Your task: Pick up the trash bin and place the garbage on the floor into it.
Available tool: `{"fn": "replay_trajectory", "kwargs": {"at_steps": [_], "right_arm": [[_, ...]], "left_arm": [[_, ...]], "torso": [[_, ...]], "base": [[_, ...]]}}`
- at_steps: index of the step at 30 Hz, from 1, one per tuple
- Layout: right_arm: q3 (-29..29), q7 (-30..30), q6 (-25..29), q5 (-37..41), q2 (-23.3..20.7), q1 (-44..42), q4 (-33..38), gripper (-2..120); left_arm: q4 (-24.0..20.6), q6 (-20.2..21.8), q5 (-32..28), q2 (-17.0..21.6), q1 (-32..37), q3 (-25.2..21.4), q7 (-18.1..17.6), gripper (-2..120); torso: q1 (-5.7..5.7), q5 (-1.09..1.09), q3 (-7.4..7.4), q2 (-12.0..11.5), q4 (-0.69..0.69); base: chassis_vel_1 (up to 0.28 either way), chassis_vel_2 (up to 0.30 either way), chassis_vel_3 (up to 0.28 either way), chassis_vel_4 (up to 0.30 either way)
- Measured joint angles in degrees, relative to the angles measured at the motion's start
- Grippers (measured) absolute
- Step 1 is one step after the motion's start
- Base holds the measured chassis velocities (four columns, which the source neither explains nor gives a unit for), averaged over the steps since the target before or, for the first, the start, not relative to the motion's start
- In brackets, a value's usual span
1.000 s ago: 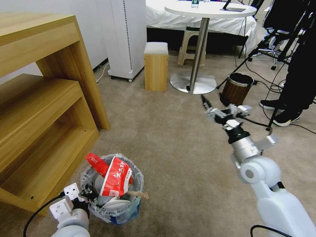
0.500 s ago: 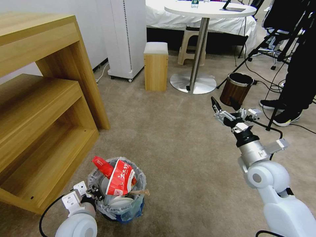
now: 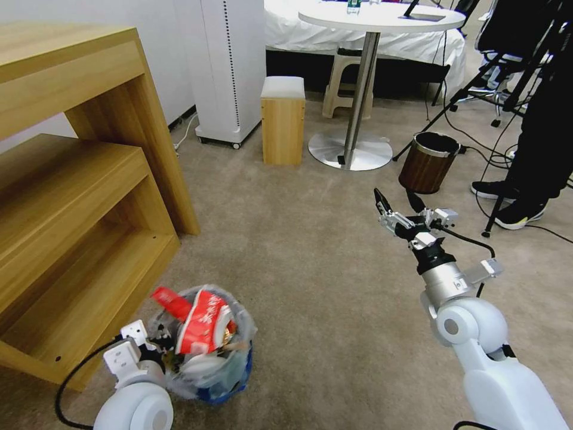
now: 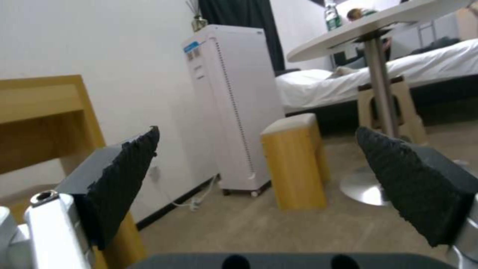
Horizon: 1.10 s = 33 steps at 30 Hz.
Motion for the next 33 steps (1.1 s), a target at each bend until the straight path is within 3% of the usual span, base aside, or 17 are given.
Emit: {"fn": "replay_trajectory", "kwargs": {"at_steps": [2, 6, 9, 11, 16, 20, 22, 27, 28, 31, 33], "right_arm": [[0.6, -0.1, 3.4, -3.4, 1.1, -1.6, -0.9, 100], [1.3, 0.5, 7.7, -7.6, 2.9, -4.0, -1.2, 100], [4.2, 1.5, 11.0, -15.0, 6.0, -9.3, 1.2, 100], [6.4, 2.3, 11.7, -17.7, 7.1, -11.7, 3.0, 100], [15.0, 4.1, 13.7, -22.7, 9.3, -18.8, 8.4, 100], [17.4, 3.0, 15.8, -22.8, 9.8, -21.8, 9.1, 100], [17.5, 2.7, 16.1, -22.9, 10.0, -22.1, 9.0, 100], [16.9, 1.6, 17.1, -22.9, 11.9, -24.1, 8.8, 100], [16.9, 1.6, 17.1, -22.9, 11.9, -24.1, 8.8, 100], [16.4, 0.4, 17.3, -22.0, 12.5, -25.0, 8.7, 100], [16.1, 0.3, 17.3, -21.7, 12.5, -25.2, 8.7, 100]], "left_arm": [[-3.9, -2.8, 4.2, 0.0, 3.2, 0.6, 2.7, 63], [-6.2, -7.5, 7.9, -0.3, 5.8, 1.1, 6.3, 72], [-7.5, -17.1, 15.4, -1.0, 7.4, 0.5, 12.7, 86], [-7.9, -19.0, 17.0, -1.2, 7.4, 0.0, 14.4, 93], [-8.4, -21.1, 19.6, -0.7, 7.1, -2.1, 18.6, 107], [-6.9, -21.3, 19.5, -0.5, 6.5, -2.6, 20.4, 112], [-6.6, -21.3, 19.4, -0.4, 6.4, -2.7, 20.9, 113], [-3.2, -22.9, 18.1, 1.4, 5.9, -5.0, 28.1, 114], [-3.2, -22.9, 18.1, 1.4, 5.9, -5.0, 28.1, 114], [-2.9, -24.0, 12.6, 2.5, 5.2, -8.1, 32.4, 112], [-2.9, -24.3, 11.7, 2.6, 5.0, -8.8, 33.0, 111]], "torso": [[0.0, 0.01, 0.0, 0.0, 0.0], [0.0, 0.02, 0.0, 0.0, 0.01], [0.0, 0.01, 0.0, 0.0, 0.0], [0.0, 0.0, 0.0, 0.0, 0.0], [0.0, -0.01, -0.01, 0.0, -0.02], [0.0, 0.0, 0.0, 0.0, -0.01], [0.0, 0.0, 0.0, 0.0, -0.01], [0.0, 0.0, 0.0, 0.0, 0.0], [0.0, 0.0, 0.0, 0.0, 0.0], [0.0, 0.0, 0.0, 0.0, 0.0], [0.0, 0.0, 0.0, 0.0, 0.0]], "base": [[0.0, 0.0, 0.0, 0.0], [0.0, 0.0, 0.0, 0.0], [0.0, 0.0, 0.0, 0.0], [0.0, 0.0, 0.0, 0.0], [0.0, 0.0, 0.0, 0.0], [0.0, 0.0, 0.0, 0.0], [0.0, 0.0, 0.0, 0.0], [0.0, 0.0, 0.0, 0.0], [0.0, 0.0, 0.0, 0.0], [0.0, 0.0, 0.0, 0.0], [0.0, 0.0, 0.0, 0.0]]}}
